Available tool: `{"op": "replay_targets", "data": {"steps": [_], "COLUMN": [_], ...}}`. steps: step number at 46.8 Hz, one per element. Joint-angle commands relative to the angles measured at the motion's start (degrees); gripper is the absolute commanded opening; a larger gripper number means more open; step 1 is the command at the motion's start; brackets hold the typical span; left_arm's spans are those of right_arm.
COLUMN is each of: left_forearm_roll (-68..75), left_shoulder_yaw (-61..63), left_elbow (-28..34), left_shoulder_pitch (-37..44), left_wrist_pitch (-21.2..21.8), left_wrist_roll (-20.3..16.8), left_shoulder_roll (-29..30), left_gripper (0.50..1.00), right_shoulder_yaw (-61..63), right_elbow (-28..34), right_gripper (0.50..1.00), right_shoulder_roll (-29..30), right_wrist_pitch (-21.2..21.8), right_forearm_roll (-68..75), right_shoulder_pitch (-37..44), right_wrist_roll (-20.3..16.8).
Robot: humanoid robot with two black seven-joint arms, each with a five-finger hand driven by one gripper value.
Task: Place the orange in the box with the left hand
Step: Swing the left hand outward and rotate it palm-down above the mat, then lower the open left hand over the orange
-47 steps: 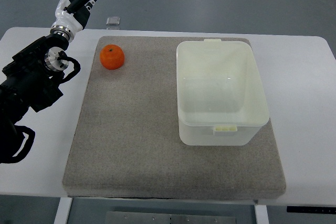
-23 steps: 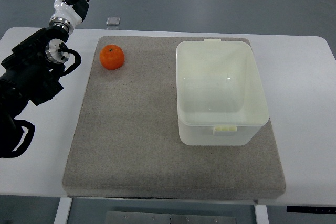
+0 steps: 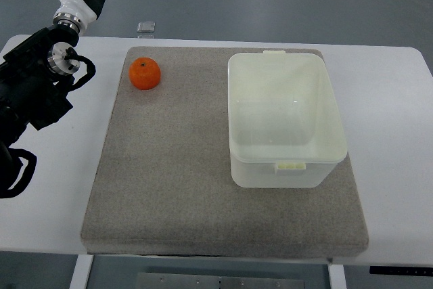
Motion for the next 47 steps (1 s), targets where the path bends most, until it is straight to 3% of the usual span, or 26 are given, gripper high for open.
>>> {"op": "replay_targets", "data": {"steps": [1, 24, 30, 38, 47], "left_forearm_roll": [0.1, 19.4, 29.0, 41.6, 54.6], "left_shoulder_yaw": [0.1, 12.5, 16.5, 20.6, 24.3], "left_elbow": [0.0, -0.6, -0.6, -0.7, -4.3], "left_shoulder_pitch": [0.3, -1.4, -3.6, -7.4, -9.6], "left_wrist_pitch": [0.2, -1.2, -5.5, -16.3, -16.9], "left_wrist_roll": [0.1, 0.2, 0.1, 0.0, -0.1], "left_shoulder_roll": [-0.1, 1.1, 3.7, 8.5, 10.4], "left_gripper": [0.994, 0.994, 0.994, 0.994, 0.992], "right_shoulder_yaw": [0.0, 0.0, 0.0, 0.0, 0.0], "right_elbow": [0.0, 0.0, 0.0, 0.0, 0.0], "right_gripper": [0.926, 0.926, 0.926, 0.926, 0.926], "right_shoulder_roll": [0.0, 0.0, 0.0, 0.0, 0.0], "right_wrist_pitch": [0.0, 0.0, 0.0, 0.0, 0.0], "right_forearm_roll": [0.0, 0.0, 0.0, 0.0, 0.0], "right_shoulder_pitch": [0.0, 0.0, 0.0, 0.0, 0.0], "right_wrist_roll": [0.0, 0.0, 0.0, 0.0, 0.0]}}
